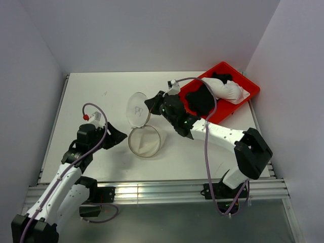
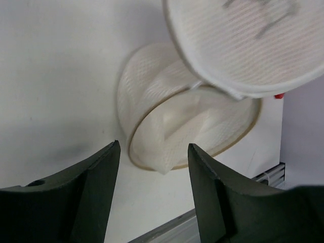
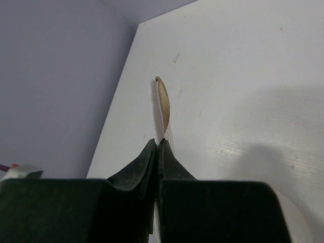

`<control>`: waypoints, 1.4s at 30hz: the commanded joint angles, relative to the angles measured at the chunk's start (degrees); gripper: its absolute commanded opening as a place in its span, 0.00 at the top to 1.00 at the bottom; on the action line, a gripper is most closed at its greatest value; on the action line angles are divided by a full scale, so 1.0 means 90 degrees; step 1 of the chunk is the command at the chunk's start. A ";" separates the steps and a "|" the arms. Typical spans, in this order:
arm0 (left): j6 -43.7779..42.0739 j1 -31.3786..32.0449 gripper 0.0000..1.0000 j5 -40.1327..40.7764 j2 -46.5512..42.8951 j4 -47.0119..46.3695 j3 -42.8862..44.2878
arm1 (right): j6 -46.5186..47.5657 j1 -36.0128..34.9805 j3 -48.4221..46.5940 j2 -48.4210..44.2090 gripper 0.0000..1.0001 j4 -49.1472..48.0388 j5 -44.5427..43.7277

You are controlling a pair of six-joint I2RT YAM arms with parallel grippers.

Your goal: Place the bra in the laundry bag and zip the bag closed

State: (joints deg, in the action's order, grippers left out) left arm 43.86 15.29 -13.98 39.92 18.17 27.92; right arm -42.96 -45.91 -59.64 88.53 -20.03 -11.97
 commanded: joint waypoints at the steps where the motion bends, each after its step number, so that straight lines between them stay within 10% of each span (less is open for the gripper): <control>1: 0.0663 0.0068 0.38 -0.0419 0.0241 -0.0816 -0.0630 | 0.0115 0.0033 0.0103 -0.0148 1.00 0.0009 -0.0477; 12: 0.1250 0.0908 0.40 -0.0156 0.1130 -0.2019 -0.1276 | 0.0320 0.0062 0.0044 -0.0521 1.00 0.0038 -0.0712; 19: 0.1416 0.1094 0.66 0.0137 0.1521 -0.2634 -0.1510 | 0.0222 0.0150 0.0122 -0.0647 1.00 -0.0001 -0.0555; 39: 0.0977 0.1153 0.60 0.0254 0.2566 -0.4352 -0.1628 | 0.0086 0.0365 0.0142 -0.0823 1.00 0.0077 -0.0057; 42: 0.0957 0.1143 0.72 0.0215 0.2790 -0.4723 -0.1618 | 0.0086 0.0384 0.0152 -0.0823 1.00 0.0077 -0.0028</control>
State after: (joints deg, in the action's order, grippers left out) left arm 54.35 25.34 -11.09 63.75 -17.02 13.23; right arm -41.58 -42.87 -58.48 84.29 -17.91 -12.58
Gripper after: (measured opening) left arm 0.345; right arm 0.026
